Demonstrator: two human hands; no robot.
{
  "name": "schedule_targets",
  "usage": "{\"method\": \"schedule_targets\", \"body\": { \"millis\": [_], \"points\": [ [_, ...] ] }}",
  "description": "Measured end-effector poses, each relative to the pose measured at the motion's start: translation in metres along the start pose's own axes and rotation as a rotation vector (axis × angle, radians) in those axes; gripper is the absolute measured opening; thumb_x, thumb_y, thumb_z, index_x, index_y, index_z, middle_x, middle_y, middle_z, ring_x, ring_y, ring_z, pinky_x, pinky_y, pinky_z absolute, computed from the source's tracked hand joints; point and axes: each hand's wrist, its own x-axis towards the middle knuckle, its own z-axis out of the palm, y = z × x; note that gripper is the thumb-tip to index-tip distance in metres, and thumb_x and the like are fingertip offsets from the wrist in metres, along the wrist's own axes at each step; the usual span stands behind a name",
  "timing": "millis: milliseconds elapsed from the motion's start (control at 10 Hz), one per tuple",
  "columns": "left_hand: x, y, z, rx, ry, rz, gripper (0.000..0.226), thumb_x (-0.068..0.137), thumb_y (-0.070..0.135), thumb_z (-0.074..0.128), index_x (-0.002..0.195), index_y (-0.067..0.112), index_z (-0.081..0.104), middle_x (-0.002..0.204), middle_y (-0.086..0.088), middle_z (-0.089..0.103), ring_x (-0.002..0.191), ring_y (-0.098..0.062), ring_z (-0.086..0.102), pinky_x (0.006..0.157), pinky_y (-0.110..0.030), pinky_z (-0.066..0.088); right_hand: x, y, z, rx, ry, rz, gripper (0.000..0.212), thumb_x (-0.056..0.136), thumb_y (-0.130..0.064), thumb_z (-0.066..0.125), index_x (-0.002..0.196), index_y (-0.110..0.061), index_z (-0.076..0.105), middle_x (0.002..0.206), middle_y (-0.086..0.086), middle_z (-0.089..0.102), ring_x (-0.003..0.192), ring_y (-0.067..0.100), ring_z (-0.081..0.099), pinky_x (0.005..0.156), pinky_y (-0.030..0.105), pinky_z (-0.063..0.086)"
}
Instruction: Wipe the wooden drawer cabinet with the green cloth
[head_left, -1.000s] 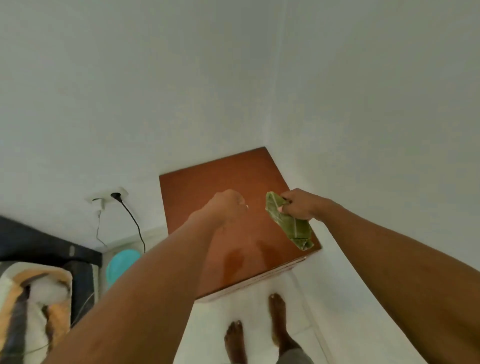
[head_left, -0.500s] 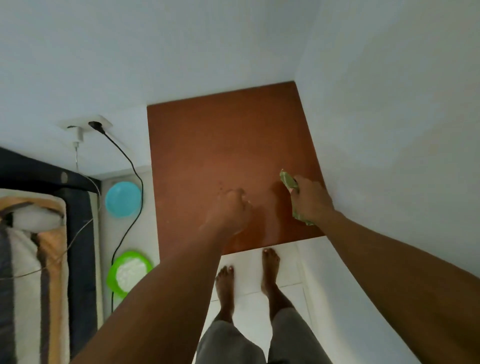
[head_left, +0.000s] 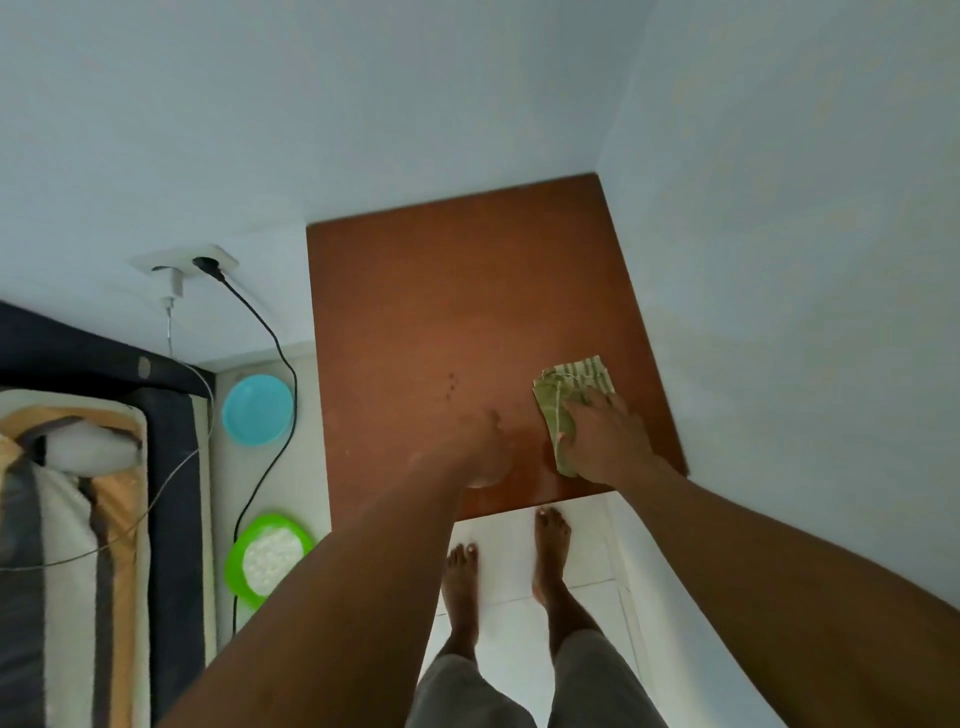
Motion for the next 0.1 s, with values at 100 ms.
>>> {"method": "schedule_targets", "body": {
  "millis": [100],
  "points": [
    [-0.0155, 0.0002, -0.029, 0.179, -0.079, 0.012, 0.061, 0.097, 0.05, 0.047, 0.149, 0.02, 0.045, 0.156, -0.008, 0.043, 0.141, -0.033, 0.043, 0.113, -0.055, 0.039, 0.0012, -0.0115, -0.037, 0.056, -0.207, -0.023, 0.044, 0.089, -0.032, 0.061, 0.13, -0.015, 0.062, 0.133, 0.008, 0.062, 0.117, 0.028, 0.06, 0.098, 0.042, 0.054]
  ]
}}
